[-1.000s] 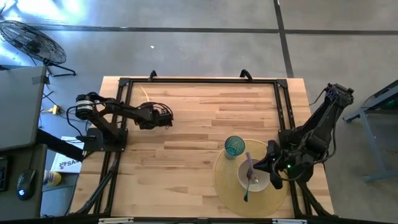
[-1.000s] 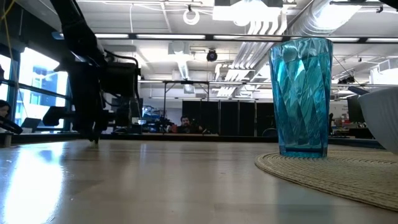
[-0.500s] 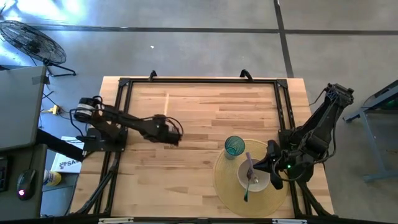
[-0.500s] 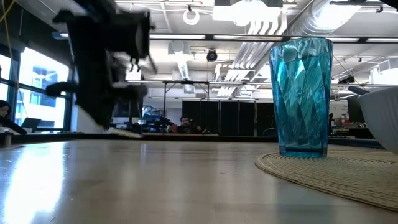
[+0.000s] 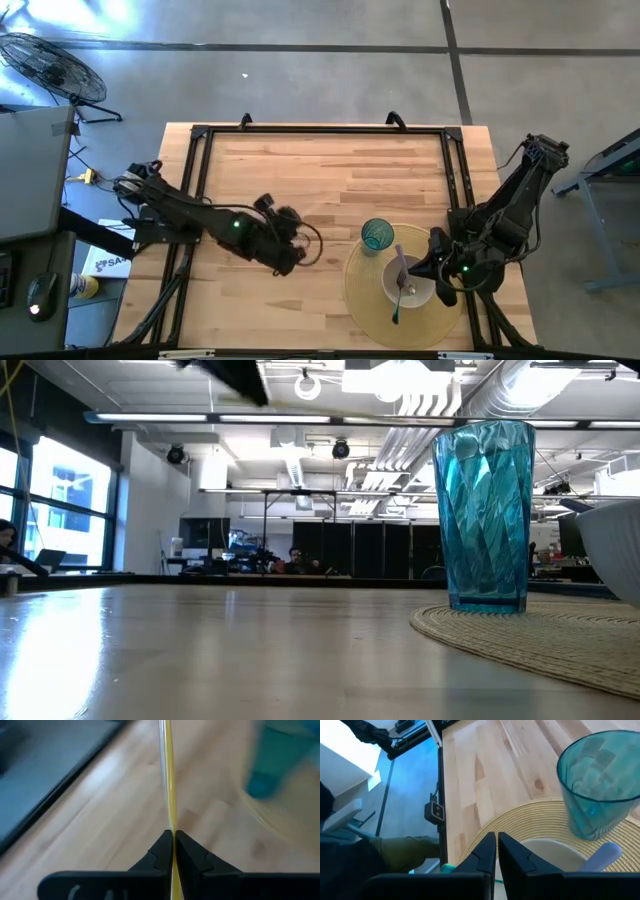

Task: Pick & Place Utensil
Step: Put the yellow straw into the blue cup on the brown mat

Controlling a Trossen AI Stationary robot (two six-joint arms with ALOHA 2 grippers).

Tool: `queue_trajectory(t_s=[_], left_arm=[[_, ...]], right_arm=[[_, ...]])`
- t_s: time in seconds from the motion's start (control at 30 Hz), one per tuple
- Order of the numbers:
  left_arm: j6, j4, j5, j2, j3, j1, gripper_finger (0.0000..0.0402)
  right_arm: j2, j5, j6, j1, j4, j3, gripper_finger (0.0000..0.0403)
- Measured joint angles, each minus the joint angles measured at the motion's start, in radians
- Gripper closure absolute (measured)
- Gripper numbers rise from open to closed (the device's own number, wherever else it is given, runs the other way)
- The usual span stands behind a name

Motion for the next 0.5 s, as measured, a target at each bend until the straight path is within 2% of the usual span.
queue_trajectory(t_s=[0.13,0.27,0.37,0.5], left_arm=[[0.305,-0.058,0.180,0.000,0.145,-0.002,0.0390],[0.495,-0.097,0.296,0.004,0.292,-0.001,0.0390],[0.552,-0.182,0.362,0.035,0.424,-0.001,0.0390],[0.544,-0.396,0.449,0.137,0.685,0.038,0.0390]], right_arm=[[0.000,-0.012,-0.007,0.000,0.000,0.000,0.0391],[0.000,-0.031,-0.008,0.000,-0.006,0.000,0.0391],[-0.008,-0.084,-0.002,0.000,-0.031,0.000,0.0391],[-0.031,-0.103,0.060,0.000,-0.100,0.000,0.0391]])
